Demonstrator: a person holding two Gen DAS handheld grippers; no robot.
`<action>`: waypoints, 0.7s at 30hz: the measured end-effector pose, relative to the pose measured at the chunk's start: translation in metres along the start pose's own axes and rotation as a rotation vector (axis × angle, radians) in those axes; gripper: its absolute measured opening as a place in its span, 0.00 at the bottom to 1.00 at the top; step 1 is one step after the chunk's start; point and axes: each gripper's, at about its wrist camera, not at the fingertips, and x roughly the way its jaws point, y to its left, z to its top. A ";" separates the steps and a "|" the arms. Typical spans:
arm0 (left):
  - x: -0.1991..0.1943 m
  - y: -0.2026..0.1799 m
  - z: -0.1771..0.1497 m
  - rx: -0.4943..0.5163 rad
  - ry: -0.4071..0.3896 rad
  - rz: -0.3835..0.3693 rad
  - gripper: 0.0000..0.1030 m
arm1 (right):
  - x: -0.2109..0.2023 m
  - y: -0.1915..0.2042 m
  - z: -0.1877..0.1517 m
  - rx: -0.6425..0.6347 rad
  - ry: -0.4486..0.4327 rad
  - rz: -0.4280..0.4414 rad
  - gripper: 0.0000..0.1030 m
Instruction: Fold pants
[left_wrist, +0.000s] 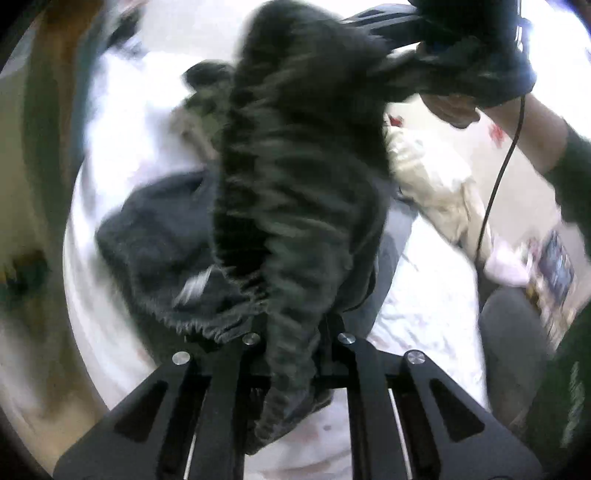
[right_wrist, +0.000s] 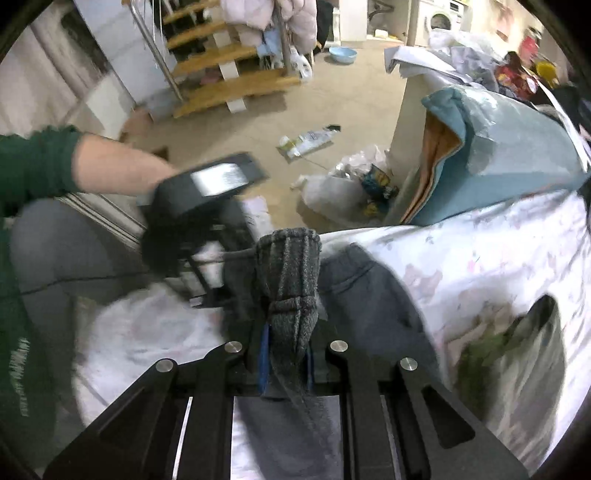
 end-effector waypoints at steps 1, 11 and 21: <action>0.000 0.008 -0.004 -0.078 -0.007 0.001 0.08 | 0.021 -0.011 0.009 -0.011 0.037 -0.022 0.14; 0.016 0.048 -0.026 -0.465 0.036 0.013 0.16 | 0.149 -0.066 0.025 -0.006 0.185 0.020 0.14; 0.011 0.027 -0.023 -0.415 0.056 0.053 0.52 | 0.095 -0.070 0.012 0.003 0.146 0.013 0.14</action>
